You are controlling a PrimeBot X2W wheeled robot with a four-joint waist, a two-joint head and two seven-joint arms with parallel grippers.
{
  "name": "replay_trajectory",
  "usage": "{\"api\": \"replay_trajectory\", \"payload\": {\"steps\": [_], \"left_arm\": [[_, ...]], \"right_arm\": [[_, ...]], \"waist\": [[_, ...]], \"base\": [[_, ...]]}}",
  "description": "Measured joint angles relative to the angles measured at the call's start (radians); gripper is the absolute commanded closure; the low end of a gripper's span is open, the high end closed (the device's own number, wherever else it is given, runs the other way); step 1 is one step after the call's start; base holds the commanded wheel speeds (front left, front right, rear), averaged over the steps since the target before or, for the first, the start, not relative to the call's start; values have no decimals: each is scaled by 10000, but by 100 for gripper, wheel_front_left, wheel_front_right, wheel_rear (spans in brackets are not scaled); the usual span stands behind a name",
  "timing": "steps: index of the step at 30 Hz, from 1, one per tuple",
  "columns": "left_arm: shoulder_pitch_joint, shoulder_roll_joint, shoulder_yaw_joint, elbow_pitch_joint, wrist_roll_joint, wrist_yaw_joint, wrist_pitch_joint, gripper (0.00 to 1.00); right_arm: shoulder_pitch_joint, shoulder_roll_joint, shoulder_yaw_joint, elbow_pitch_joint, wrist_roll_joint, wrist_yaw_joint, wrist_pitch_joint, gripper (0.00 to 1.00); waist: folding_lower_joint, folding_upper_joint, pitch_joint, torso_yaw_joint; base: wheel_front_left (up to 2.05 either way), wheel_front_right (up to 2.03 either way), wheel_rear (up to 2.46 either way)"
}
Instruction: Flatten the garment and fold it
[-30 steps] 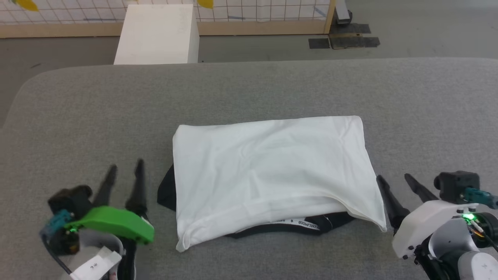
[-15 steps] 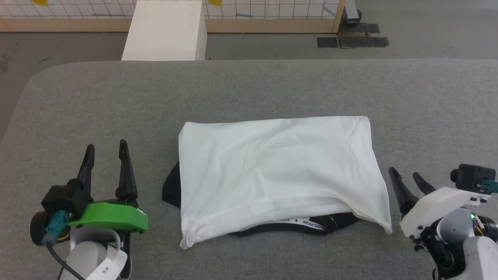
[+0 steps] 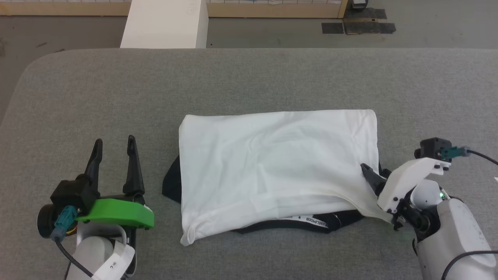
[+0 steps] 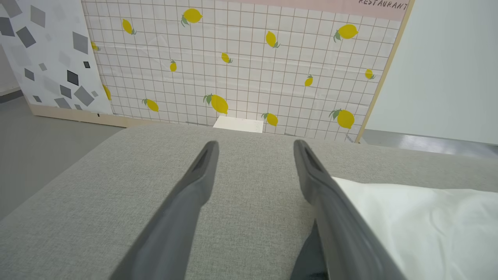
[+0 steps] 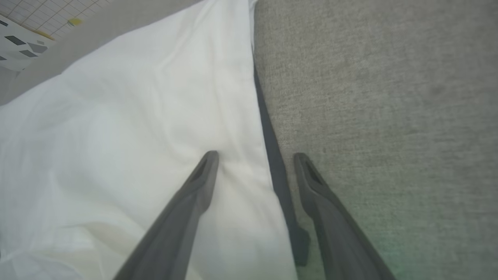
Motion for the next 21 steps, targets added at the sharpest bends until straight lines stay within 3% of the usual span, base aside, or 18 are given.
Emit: {"api": "replay_trajectory", "payload": {"steps": [4, 5, 6, 8, 10, 21], "left_arm": [[-35, -125, 125, 73, 71, -169, 0, 0], [-35, -140, 169, 94, 86, -178, 0, 0], [-35, -161, 228, 104, 117, -209, 0, 0], [-35, -184, 313, 111, 188, -261, 0, 0], [-35, -209, 382, 134, 305, -280, 0, 0], [-15, -395, 639, 194, 389, -422, 0, 0]], "right_arm": [[-479, -109, 353, 558, 378, 0, 477, 0], [-538, -157, 476, 650, 583, 0, 602, 6], [-579, -211, 585, 727, 748, -2, 669, 44], [-655, -234, 696, 830, 982, -2, 669, 65], [-684, -219, 786, 934, 1118, -2, 577, 100], [-687, 79, 372, 1361, 1156, 4, -834, 100]], "waist": [[0, 0, 48, 43], [0, 0, 45, 45], [0, 0, 39, 42], [0, 0, 25, 23], [0, 0, 10, -8], [0, 0, -104, -237]], "base": [[0, 0, 0], [0, 0, 0], [0, 0, 0], [0, 0, 0], [0, 0, 0], [0, 0, 0]]}}
